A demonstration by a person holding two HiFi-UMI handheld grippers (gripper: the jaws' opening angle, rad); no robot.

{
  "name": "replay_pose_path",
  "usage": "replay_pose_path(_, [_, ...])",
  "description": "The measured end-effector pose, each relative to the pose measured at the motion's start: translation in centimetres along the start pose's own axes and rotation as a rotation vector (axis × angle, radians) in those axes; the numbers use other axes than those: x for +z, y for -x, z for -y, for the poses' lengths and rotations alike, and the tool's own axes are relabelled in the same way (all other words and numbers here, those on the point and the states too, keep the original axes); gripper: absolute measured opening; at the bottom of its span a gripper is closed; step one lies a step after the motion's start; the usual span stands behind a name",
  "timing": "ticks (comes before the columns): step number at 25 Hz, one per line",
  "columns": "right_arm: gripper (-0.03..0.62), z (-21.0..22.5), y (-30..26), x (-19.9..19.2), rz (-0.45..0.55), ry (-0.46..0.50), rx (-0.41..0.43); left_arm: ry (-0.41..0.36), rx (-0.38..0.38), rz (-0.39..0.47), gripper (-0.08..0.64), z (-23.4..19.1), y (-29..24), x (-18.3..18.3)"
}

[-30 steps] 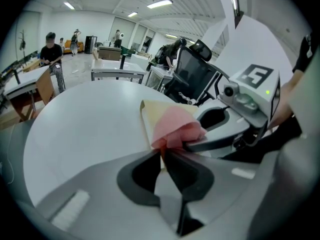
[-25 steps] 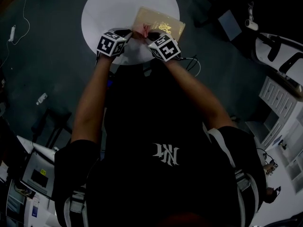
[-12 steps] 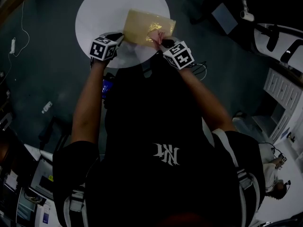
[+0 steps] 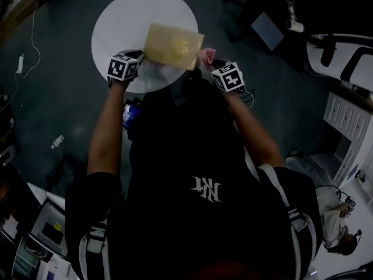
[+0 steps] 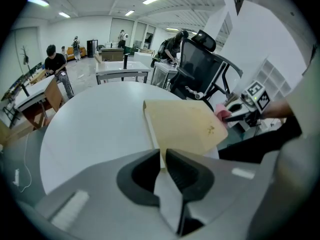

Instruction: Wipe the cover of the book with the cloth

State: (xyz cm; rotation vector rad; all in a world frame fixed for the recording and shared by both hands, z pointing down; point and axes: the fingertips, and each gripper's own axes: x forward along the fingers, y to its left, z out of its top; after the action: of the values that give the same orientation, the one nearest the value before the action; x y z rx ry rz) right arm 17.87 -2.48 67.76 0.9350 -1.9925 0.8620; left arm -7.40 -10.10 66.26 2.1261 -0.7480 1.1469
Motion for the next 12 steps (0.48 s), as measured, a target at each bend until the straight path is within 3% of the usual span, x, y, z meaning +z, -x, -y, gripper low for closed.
replay_pose_path(3, [0.020,1.6,2.7,2.0,0.104,-0.050,0.000,0.027,0.037,0.008,0.040,0.4,1.0,0.0])
replay_pose_path(7, [0.021,0.9,8.2,9.8,0.344,-0.001,0.062,0.031,0.072,0.094,0.039,1.8,4.8,2.6])
replay_pose_path(12, [0.021,-4.7,17.5,18.9,0.624,0.112,0.219,-0.004,0.044,0.320,0.003,6.0,13.8,8.0])
